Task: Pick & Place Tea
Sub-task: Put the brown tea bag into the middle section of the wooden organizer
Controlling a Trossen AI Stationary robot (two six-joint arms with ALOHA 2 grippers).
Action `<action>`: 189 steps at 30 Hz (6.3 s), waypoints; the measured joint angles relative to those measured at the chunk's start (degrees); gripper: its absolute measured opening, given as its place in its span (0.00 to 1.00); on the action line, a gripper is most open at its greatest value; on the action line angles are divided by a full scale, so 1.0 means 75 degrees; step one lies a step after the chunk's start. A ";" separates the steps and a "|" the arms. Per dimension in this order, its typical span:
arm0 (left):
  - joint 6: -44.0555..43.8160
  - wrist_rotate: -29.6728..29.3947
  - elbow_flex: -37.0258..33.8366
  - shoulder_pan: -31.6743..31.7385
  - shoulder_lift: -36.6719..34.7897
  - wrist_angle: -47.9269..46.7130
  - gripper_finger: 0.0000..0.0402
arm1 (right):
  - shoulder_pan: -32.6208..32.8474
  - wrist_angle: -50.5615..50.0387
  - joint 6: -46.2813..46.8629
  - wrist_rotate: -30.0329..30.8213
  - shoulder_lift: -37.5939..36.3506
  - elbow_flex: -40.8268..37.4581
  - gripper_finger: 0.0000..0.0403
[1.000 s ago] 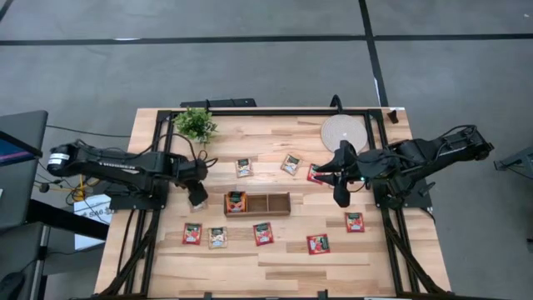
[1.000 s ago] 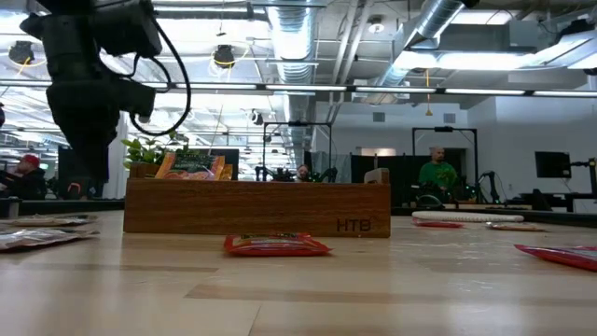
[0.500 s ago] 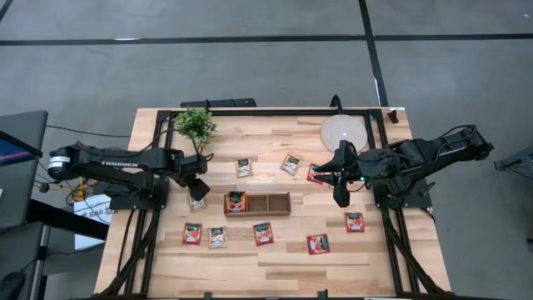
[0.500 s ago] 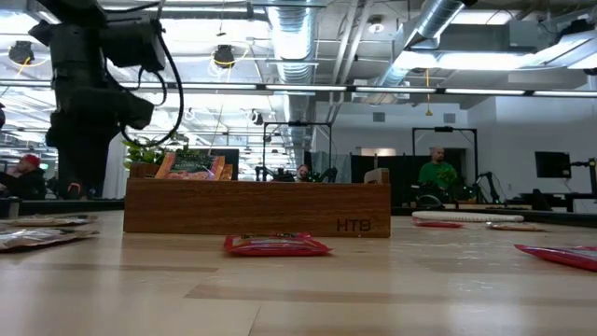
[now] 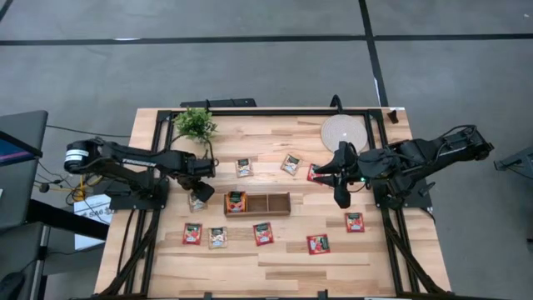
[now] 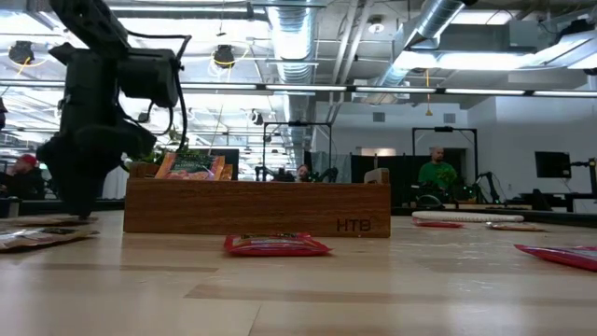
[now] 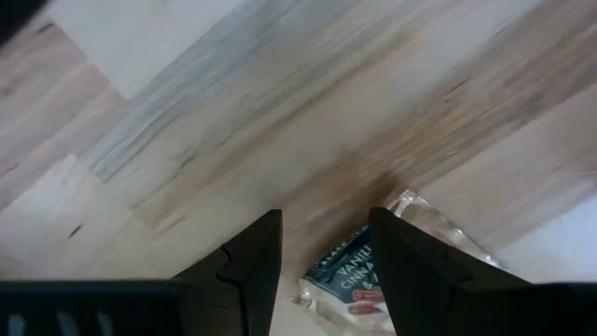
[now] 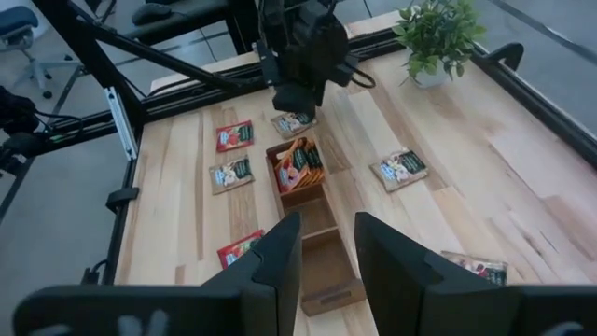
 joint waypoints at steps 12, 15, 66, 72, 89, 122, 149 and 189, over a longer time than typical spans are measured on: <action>-0.0065 -0.0085 0.0031 0.0000 0.0473 0.0252 0.38 | 0.0000 -0.0009 0.0051 0.0000 0.0000 0.0000 0.24; -0.0256 -0.0206 0.0012 -0.0006 0.0403 0.0353 0.38 | 0.0000 -0.0012 0.0051 0.0001 0.0000 0.0000 0.24; 0.0590 -0.0545 0.1107 -0.0006 0.1143 0.0011 0.38 | 0.0000 0.0026 -0.0013 -0.0258 0.0000 0.0000 0.24; 0.0768 -0.0551 0.1114 -0.0006 0.1649 0.0257 0.38 | 0.0003 0.0035 -0.0010 -0.0399 0.0000 0.0000 0.24; 0.0730 -0.0909 0.1107 -0.0012 0.1750 0.0539 0.08 | 0.0001 0.0035 -0.0010 -0.0595 0.0000 0.0000 0.24; 0.1514 -0.3626 0.4249 -0.0318 0.0853 -0.2653 0.07 | -0.0131 0.0026 -0.0010 -0.0589 0.0466 0.0000 0.24; 0.1184 -0.2529 0.2025 0.0130 0.0557 -0.1408 0.02 | -0.0513 0.0018 -0.0412 -0.1650 0.1495 0.0000 0.24; 0.1657 -0.1521 0.1483 0.1985 0.0656 0.0418 0.02 | -0.0627 0.0032 -0.0144 -0.2183 0.1495 0.0000 0.24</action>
